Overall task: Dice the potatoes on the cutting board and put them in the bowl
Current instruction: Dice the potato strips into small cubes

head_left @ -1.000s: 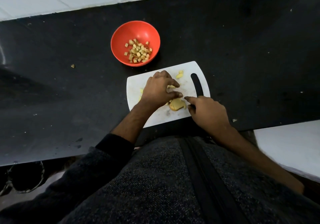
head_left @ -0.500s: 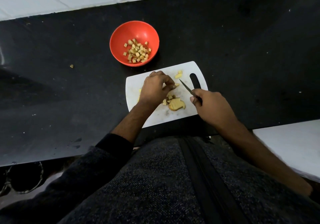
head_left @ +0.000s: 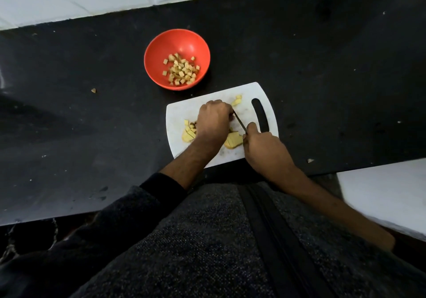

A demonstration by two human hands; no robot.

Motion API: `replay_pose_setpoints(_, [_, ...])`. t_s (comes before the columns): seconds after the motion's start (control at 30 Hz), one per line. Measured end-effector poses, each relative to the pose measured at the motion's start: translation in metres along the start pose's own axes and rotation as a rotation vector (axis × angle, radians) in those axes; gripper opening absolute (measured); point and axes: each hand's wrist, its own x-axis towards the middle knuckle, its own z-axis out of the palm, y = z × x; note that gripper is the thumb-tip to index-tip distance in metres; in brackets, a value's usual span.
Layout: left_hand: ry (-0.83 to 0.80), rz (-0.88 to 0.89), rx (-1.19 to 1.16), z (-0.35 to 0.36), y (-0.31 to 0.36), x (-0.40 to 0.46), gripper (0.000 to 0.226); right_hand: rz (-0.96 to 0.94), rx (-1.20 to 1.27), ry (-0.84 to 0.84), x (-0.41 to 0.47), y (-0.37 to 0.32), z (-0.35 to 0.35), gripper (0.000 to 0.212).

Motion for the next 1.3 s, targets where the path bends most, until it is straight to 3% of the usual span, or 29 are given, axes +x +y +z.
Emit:
replay_pose_setpoints(0.73, [0.047, 0.018, -0.058, 0.008, -0.011, -0.006, 0.017, -0.04, -0.175, 0.017, 0.0, 0.006, -0.003, 0.013])
replay_pose_setpoints(1.03, [0.107, 0.019, -0.085, 0.016, -0.007, -0.012, 0.015, 0.026, -0.028, -0.129, 0.011, 0.001, 0.006, 0.013])
replay_pose_setpoints(1.3, [0.141, -0.018, -0.045, 0.013, -0.011, -0.015, 0.015, 0.073, -0.023, -0.194, -0.017, 0.014, 0.009, 0.001])
